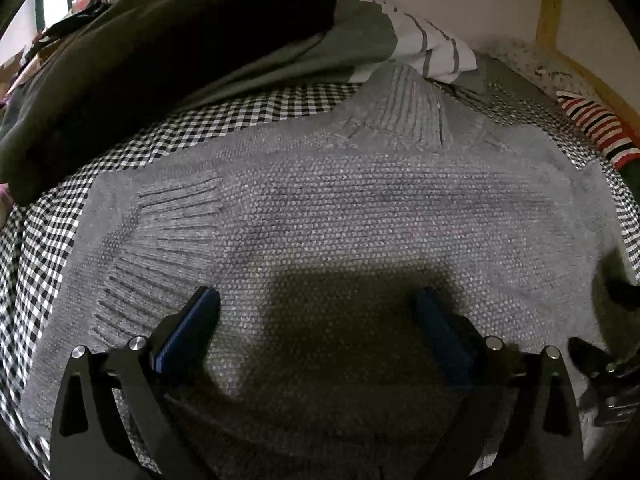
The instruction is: Fold large clothes
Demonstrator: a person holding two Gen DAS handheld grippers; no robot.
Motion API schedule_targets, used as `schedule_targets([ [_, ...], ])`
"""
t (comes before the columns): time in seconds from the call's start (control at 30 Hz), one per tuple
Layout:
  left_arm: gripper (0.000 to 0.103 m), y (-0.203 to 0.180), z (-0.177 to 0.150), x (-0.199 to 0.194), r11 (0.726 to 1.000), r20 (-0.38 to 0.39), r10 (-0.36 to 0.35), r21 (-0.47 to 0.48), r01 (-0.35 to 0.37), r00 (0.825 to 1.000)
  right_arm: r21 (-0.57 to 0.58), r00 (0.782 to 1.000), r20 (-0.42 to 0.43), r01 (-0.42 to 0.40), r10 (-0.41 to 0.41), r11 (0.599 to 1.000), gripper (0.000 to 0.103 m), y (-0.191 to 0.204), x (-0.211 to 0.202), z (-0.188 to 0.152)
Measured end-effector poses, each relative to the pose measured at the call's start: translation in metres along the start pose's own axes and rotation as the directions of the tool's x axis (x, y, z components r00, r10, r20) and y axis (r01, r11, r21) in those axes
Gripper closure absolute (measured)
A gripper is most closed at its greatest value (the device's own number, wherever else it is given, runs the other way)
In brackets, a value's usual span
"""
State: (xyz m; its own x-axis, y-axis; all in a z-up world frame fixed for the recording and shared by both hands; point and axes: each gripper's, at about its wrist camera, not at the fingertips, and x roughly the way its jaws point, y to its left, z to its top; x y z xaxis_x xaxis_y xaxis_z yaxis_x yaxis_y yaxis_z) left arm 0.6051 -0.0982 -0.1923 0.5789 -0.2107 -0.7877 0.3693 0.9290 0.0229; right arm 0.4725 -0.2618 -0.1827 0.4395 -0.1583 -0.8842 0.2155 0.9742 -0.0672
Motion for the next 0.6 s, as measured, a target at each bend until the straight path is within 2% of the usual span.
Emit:
schedule_targets([
  [0.13, 0.005, 0.003, 0.000, -0.015, 1.000, -0.015, -0.003, -0.009, 0.003, 1.000, 0.017, 0.999, 0.011, 0.030, -0.030, 0.999, 0.003, -0.001, -0.034, -0.006],
  [0.2, 0.005, 0.006, -0.008, -0.029, 0.999, -0.001, 0.042, -0.001, -0.042, 0.999, -0.013, 0.997, 0.000, 0.075, -0.075, 0.997, 0.003, -0.003, -0.037, -0.019],
  [0.27, 0.005, 0.008, -0.017, -0.023, 0.999, -0.025, 0.049, 0.025, -0.048, 0.998, -0.009, 0.999, -0.012, 0.039, -0.039, 0.999, 0.002, -0.009, -0.020, -0.027],
  [0.37, 0.005, 0.013, -0.021, -0.020, 0.999, 0.004, 0.034, 0.016, -0.034, 0.999, 0.013, 0.999, 0.004, 0.034, -0.034, 0.999, 0.002, -0.012, -0.018, -0.025],
  [0.47, 0.005, 0.012, -0.023, -0.034, 0.999, -0.012, 0.044, 0.018, -0.043, 0.999, 0.028, 0.999, 0.024, 0.023, -0.024, 0.999, 0.003, -0.014, -0.042, -0.033],
  [0.53, 0.005, 0.014, -0.035, -0.054, 0.997, 0.004, 0.067, 0.035, -0.067, 0.998, 0.038, 0.999, 0.053, 0.012, -0.014, 0.999, 0.003, -0.020, -0.072, -0.055],
  [0.6, 0.005, 0.022, -0.052, -0.068, 0.997, 0.021, 0.063, 0.040, -0.064, 0.998, 0.028, 0.998, 0.046, 0.030, -0.031, 0.999, 0.003, -0.023, -0.081, -0.072],
])
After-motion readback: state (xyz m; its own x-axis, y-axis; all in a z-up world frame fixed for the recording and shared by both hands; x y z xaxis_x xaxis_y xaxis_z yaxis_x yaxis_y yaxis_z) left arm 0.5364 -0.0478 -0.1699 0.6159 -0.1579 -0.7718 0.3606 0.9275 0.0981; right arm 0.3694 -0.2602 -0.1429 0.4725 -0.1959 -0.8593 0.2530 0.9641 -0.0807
